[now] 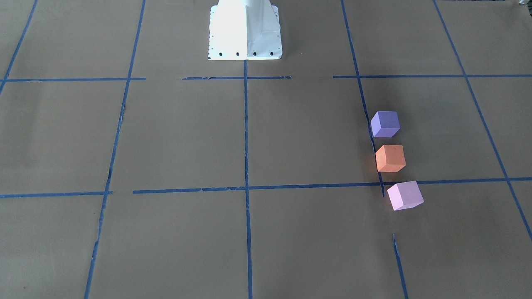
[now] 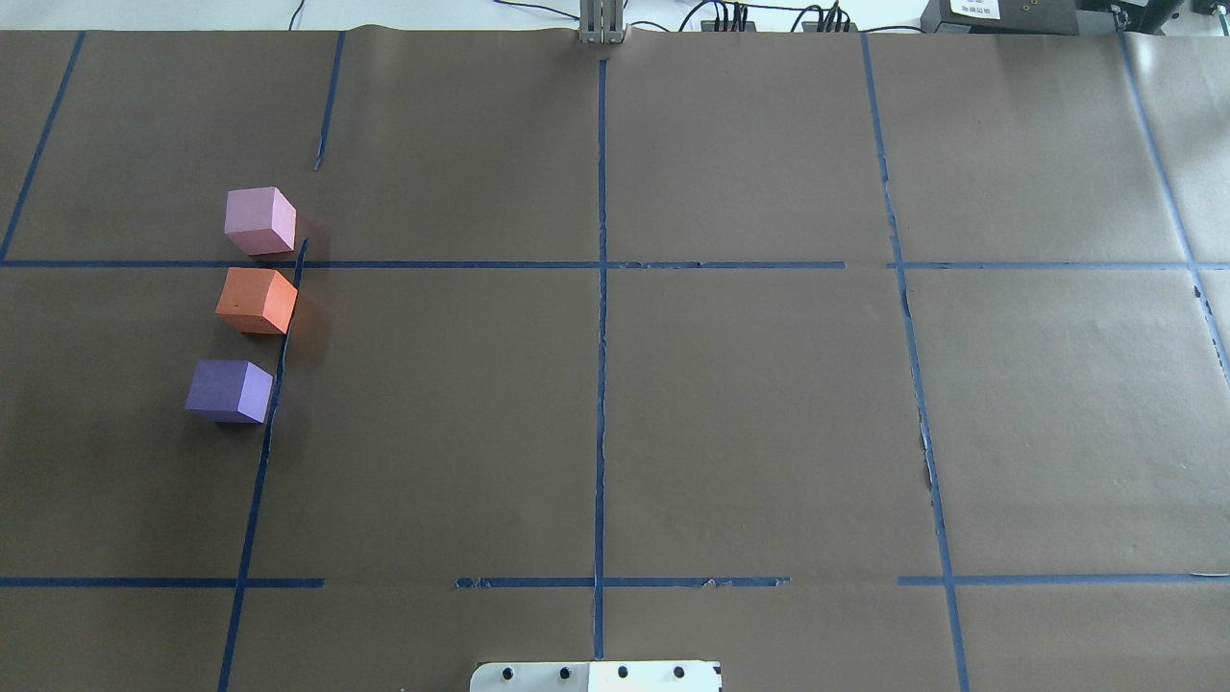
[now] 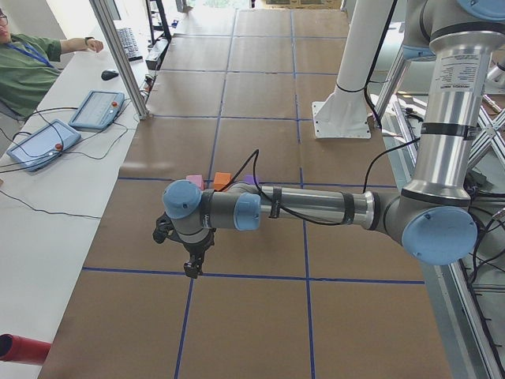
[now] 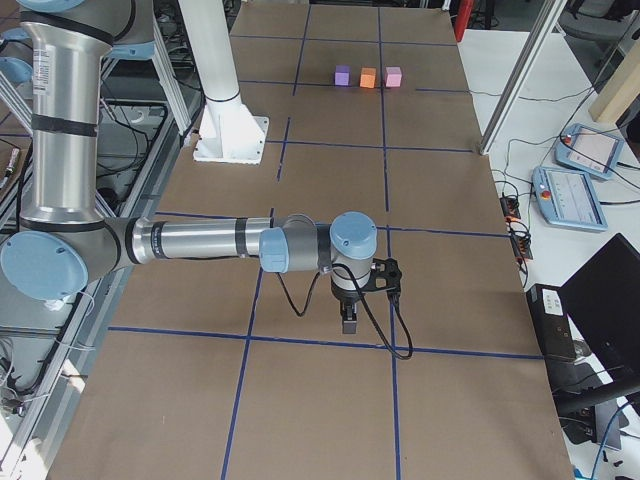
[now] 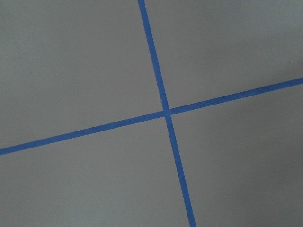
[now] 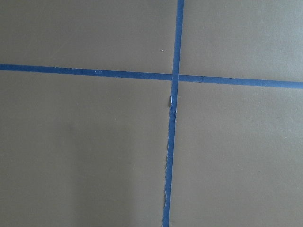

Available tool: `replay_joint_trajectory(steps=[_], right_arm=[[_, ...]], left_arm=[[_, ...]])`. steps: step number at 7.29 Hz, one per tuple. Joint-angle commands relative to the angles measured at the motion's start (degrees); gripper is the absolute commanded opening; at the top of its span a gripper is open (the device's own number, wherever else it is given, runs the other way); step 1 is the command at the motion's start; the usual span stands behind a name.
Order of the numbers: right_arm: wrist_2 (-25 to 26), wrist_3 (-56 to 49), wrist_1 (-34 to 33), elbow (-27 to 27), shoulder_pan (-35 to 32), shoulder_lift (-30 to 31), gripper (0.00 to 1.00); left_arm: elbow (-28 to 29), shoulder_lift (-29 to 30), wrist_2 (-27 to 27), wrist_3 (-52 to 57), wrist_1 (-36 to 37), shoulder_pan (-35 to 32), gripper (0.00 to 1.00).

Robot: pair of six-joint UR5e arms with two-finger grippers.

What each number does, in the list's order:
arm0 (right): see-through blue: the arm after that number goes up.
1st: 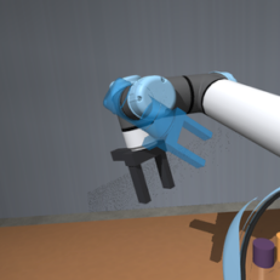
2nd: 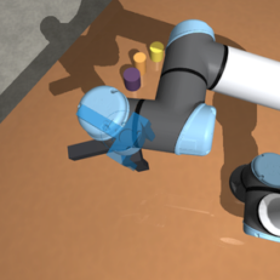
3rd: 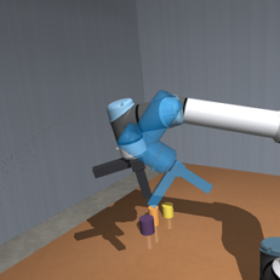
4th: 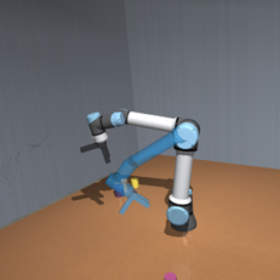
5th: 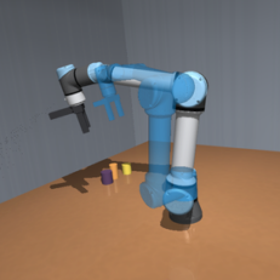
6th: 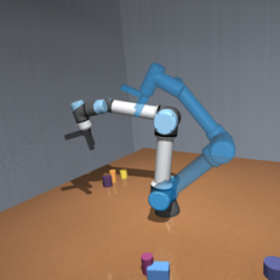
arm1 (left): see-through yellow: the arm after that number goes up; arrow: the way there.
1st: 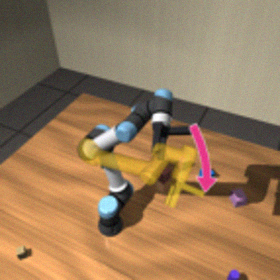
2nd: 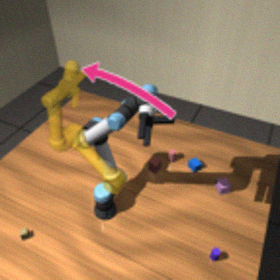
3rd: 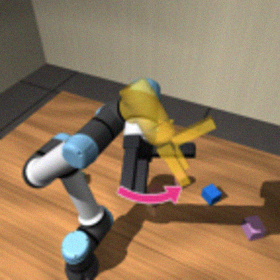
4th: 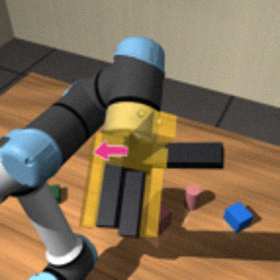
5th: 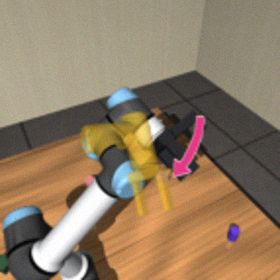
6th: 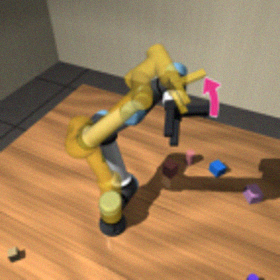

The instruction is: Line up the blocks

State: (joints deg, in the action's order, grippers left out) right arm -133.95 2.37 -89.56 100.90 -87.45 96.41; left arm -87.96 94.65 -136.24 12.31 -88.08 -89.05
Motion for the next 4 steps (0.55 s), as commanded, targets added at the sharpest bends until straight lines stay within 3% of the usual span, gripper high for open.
replay_joint_trajectory(steps=[1,4], right_arm=[[0.0,0.0,0.0,0.0,0.0,0.0,1.0],[0.0,0.0,0.0,-0.1,0.0,0.0,1.0]], left_arm=[[-0.1,-0.3,-1.0,-0.1,0.0,0.0,1.0],[-0.1,-0.3,-0.9,0.0,0.0,-0.2,1.0]])
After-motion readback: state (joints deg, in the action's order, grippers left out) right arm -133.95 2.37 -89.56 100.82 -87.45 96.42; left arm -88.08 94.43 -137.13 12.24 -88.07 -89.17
